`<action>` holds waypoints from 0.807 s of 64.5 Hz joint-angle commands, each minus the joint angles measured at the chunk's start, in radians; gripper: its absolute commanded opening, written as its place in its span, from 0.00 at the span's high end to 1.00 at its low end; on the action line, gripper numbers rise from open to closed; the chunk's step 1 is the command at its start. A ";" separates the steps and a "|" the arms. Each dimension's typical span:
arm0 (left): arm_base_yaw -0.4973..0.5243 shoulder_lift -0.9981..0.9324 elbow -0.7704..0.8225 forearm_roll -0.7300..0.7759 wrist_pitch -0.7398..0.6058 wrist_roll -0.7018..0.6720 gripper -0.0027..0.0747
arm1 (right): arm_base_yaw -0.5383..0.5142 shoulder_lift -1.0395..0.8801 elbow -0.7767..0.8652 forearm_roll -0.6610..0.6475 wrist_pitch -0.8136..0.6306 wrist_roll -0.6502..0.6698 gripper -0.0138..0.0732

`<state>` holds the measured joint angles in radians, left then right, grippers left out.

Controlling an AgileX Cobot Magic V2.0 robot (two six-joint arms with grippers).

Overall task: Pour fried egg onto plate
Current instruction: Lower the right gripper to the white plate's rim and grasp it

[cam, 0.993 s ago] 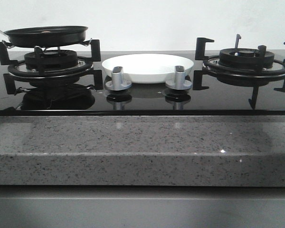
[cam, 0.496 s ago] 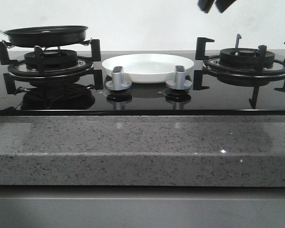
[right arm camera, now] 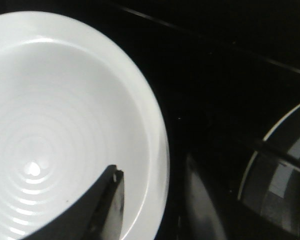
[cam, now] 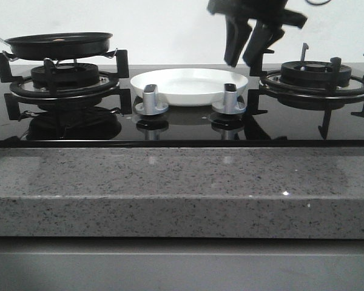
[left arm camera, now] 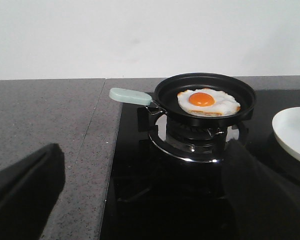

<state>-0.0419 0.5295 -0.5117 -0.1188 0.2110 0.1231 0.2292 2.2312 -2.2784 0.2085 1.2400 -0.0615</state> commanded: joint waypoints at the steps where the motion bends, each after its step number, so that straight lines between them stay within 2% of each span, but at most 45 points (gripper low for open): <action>1: -0.009 0.009 -0.037 -0.003 -0.081 -0.007 0.17 | -0.001 -0.047 -0.041 0.018 -0.009 -0.006 0.47; 24: -0.009 0.009 -0.037 -0.003 -0.081 -0.007 0.17 | -0.005 -0.007 -0.041 0.017 0.002 -0.006 0.48; 31: -0.009 0.009 -0.037 -0.003 -0.081 -0.007 0.17 | -0.005 -0.004 -0.041 0.017 0.010 -0.006 0.58; 44: -0.009 0.009 -0.037 -0.003 -0.081 -0.007 0.17 | -0.005 -0.004 -0.041 0.017 0.021 -0.006 0.91; 52: -0.009 0.009 -0.037 -0.003 -0.081 -0.007 0.17 | -0.006 -0.011 -0.043 0.017 0.032 -0.006 0.91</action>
<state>-0.0419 0.5295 -0.5117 -0.1188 0.2110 0.1231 0.2273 2.2878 -2.2939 0.2351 1.2357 -0.0530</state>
